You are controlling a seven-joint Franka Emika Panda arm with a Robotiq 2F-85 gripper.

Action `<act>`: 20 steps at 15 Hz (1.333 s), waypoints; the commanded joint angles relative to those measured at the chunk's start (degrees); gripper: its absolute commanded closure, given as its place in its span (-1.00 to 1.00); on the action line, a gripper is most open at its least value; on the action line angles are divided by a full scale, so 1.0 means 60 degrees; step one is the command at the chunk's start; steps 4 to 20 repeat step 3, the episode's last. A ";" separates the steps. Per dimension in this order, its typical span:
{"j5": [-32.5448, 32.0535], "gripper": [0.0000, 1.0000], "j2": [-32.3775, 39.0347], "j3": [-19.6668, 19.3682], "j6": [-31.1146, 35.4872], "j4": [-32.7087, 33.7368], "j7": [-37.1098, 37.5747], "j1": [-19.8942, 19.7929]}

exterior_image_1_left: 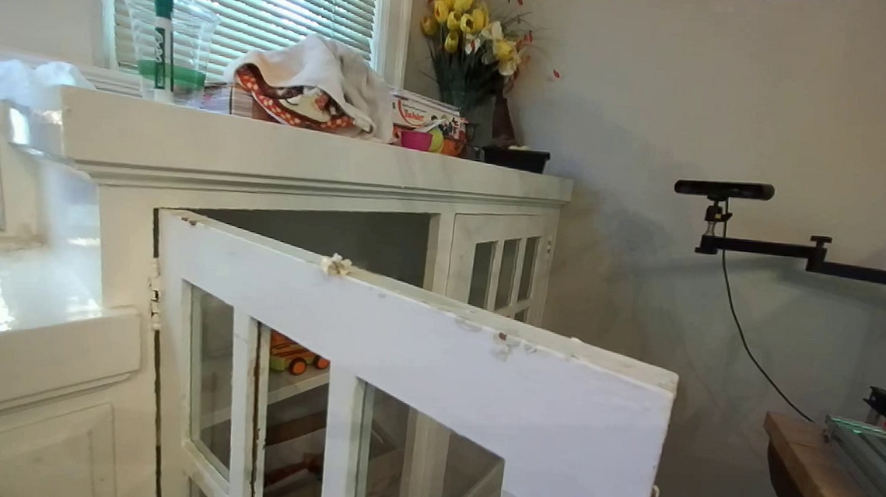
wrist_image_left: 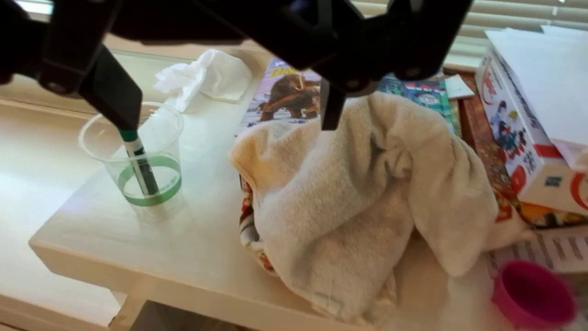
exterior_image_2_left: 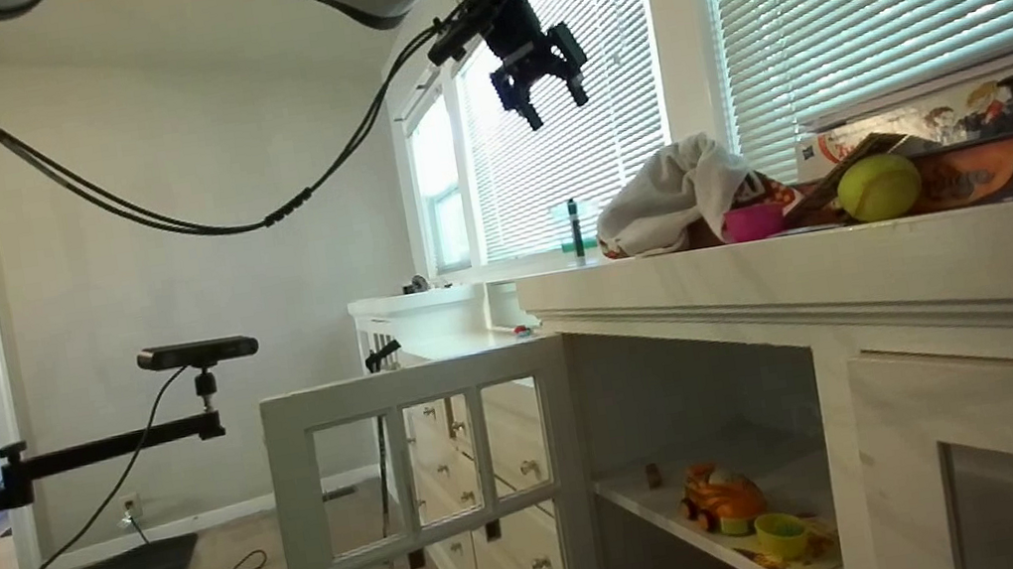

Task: Use the towel to wipe the top of the dresser

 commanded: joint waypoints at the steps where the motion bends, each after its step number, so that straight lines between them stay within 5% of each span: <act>1: -0.0472 -1.00 -0.1311 -0.0378 -0.0505 -0.1941 0.1095 -0.0112; 2: -0.0155 -1.00 -0.0409 -0.0195 -0.0375 -0.0627 0.0591 -0.0040; 20: -0.0208 -1.00 -0.0619 -0.0301 -0.0455 -0.0971 0.0695 -0.0090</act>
